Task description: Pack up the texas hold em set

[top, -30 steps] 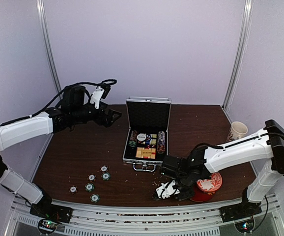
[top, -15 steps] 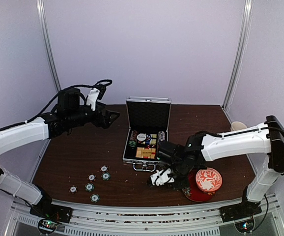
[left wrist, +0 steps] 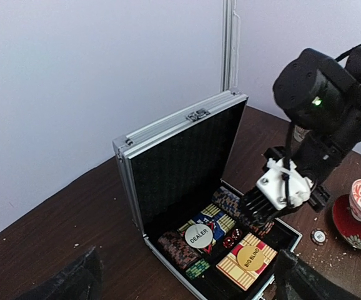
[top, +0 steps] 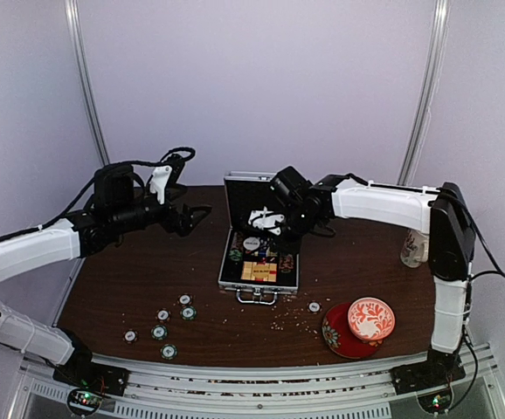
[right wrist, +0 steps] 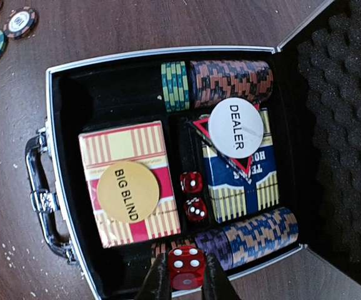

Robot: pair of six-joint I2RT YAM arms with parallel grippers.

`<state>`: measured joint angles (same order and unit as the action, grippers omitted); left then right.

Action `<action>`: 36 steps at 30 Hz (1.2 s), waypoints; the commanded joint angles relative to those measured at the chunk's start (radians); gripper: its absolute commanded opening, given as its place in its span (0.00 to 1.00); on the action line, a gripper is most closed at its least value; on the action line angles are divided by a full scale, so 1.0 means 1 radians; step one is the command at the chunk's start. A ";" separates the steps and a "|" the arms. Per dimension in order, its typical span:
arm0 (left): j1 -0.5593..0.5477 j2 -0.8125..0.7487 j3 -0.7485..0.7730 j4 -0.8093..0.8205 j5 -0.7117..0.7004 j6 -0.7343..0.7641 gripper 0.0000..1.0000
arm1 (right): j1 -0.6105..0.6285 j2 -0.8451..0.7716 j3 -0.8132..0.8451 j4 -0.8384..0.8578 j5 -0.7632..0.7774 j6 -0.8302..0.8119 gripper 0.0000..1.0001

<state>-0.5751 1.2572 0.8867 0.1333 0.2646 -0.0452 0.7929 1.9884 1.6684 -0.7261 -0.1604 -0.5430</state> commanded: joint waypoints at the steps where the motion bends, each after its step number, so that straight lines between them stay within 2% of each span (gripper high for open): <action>1: -0.002 0.008 -0.014 0.081 0.038 -0.022 0.98 | 0.006 0.075 0.094 0.026 -0.047 0.051 0.12; 4: 0.000 0.054 0.007 0.063 -0.046 -0.096 0.86 | 0.006 0.132 0.147 0.024 -0.055 0.059 0.12; 6: -0.001 0.070 0.027 0.031 -0.050 -0.100 0.73 | 0.007 0.164 0.170 0.023 -0.060 0.059 0.13; 7: 0.000 0.073 0.040 0.009 -0.066 -0.106 0.71 | 0.006 0.175 0.173 0.031 -0.059 0.060 0.13; 9: 0.001 0.081 0.071 -0.044 -0.115 -0.133 0.78 | 0.007 0.197 0.177 0.047 -0.050 0.061 0.13; 11: 0.001 0.079 0.096 -0.073 -0.128 -0.124 0.94 | 0.007 0.219 0.189 0.050 -0.047 0.060 0.13; 13: 0.001 0.058 0.080 -0.061 -0.159 -0.157 0.98 | 0.006 0.240 0.200 0.050 -0.047 0.061 0.13; 19: 0.000 -0.004 -0.001 0.010 -0.189 -0.205 0.98 | 0.007 0.286 0.234 0.060 -0.021 0.067 0.13; 26: 0.002 0.049 0.035 -0.020 -0.081 -0.170 0.88 | 0.005 0.315 0.240 0.066 0.010 0.066 0.14; 36: 0.002 0.067 0.049 -0.029 -0.048 -0.164 0.83 | 0.005 0.308 0.238 0.068 -0.001 0.069 0.29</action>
<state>-0.5751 1.3201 0.9054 0.0776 0.1921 -0.2157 0.7971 2.2860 1.8797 -0.6701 -0.1745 -0.4889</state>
